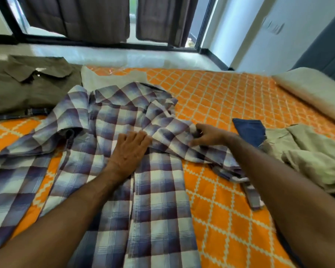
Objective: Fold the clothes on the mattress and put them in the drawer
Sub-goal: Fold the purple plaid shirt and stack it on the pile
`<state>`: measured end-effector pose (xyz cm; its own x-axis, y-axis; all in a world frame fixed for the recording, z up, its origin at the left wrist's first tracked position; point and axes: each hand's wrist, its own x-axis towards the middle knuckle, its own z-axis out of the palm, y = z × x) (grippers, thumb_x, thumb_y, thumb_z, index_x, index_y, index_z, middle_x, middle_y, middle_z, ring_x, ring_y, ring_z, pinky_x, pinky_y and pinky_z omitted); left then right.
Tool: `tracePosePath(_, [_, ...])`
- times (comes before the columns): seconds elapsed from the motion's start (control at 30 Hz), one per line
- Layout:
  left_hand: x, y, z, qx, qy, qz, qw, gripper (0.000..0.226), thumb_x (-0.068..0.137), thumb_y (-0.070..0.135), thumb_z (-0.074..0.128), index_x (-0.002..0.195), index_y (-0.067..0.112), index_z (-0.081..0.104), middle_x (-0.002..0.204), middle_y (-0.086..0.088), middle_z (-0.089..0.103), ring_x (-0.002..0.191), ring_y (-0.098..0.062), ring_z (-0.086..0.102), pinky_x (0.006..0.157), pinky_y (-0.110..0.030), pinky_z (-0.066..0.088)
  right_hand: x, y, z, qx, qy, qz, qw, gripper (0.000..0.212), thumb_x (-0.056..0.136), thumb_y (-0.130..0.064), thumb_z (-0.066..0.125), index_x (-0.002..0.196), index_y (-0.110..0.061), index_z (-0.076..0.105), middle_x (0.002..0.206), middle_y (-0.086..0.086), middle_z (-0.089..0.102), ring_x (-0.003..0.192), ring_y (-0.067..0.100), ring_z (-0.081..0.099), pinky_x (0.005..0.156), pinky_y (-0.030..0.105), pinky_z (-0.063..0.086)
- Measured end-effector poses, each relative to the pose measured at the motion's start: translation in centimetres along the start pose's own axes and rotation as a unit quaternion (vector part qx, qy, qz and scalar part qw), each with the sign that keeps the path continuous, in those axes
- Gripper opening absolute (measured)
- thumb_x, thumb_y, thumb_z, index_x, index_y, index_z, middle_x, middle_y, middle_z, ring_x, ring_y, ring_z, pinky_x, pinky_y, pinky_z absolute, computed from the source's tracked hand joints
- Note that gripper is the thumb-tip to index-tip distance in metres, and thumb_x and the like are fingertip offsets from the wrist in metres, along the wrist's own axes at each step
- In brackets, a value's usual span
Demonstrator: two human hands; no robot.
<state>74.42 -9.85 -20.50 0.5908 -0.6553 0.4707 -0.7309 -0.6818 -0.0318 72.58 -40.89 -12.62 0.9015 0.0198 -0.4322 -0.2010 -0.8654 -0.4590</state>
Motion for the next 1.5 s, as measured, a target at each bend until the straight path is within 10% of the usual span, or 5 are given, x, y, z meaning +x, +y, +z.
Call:
tracePosePath(0.3, [1.7,5.5,-5.7,-0.166,-0.140,-0.033,0.976,0.009,0.094,0.025,0.062,0.102,0.019,0.063,0.097,0.003,0.066,0.081,-0.013,0.064,0.072,-0.030,0.056,-5.7,-1.3,-0.9,0.290,-0.031,0.055,0.955,0.026,0.095,-0.032,0.072,0.103,-0.007,0.070,0.082,0.015,0.055,0.068,0.029,0.050,0.055,0.033,0.040])
tracePosePath(0.47, [2.0,7.2,-6.7,-0.617,-0.160,-0.524,0.565,0.032,0.103,0.037,0.052,0.092,0.007,0.058,0.079,-0.015,0.061,0.054,-0.024,0.058,0.050,-0.029,0.045,-8.1,-2.1,-0.9,0.367,-0.095,0.075,0.922,0.049,0.091,-0.059,0.065,0.113,-0.015,0.065,0.079,0.005,0.065,0.065,0.017,0.062,0.059,0.027,0.051])
tracePosePath(0.6, [2.2,7.9,-6.4,-0.676,-0.069,-0.571,0.462,0.024,0.103,0.029,0.055,0.118,0.011,0.057,0.091,-0.015,0.069,0.072,-0.026,0.068,0.058,-0.039,0.059,-9.9,-0.5,2.4,0.194,-0.151,0.076,0.966,0.085,0.067,-0.076,0.076,0.118,-0.009,0.063,0.086,0.003,0.067,0.071,0.014,0.061,0.062,0.026,0.044])
tracePosePath(1.27, [3.3,4.0,-4.4,-0.594,0.021,-0.614,0.518,0.024,0.100,0.019,0.051,0.109,0.021,0.073,0.088,-0.008,0.070,0.079,-0.025,0.064,0.062,-0.034,0.055,-15.9,0.2,1.5,0.477,-0.282,0.042,0.831,0.043,0.095,-0.048,0.060,0.112,-0.012,0.076,0.107,0.009,0.076,0.088,0.020,0.074,0.083,0.033,0.061])
tracePosePath(1.5, [1.3,5.7,-6.1,-0.543,-0.083,-0.526,0.649,0.044,0.101,0.035,0.057,0.136,0.023,0.034,0.103,-0.015,0.066,0.052,-0.018,0.061,0.037,-0.025,0.041,-19.3,-1.2,5.8,0.227,-0.175,0.094,0.953,0.064,0.093,-0.055,0.064,0.139,-0.016,0.042,0.122,0.018,0.066,0.097,0.031,0.072,0.085,0.042,0.061])
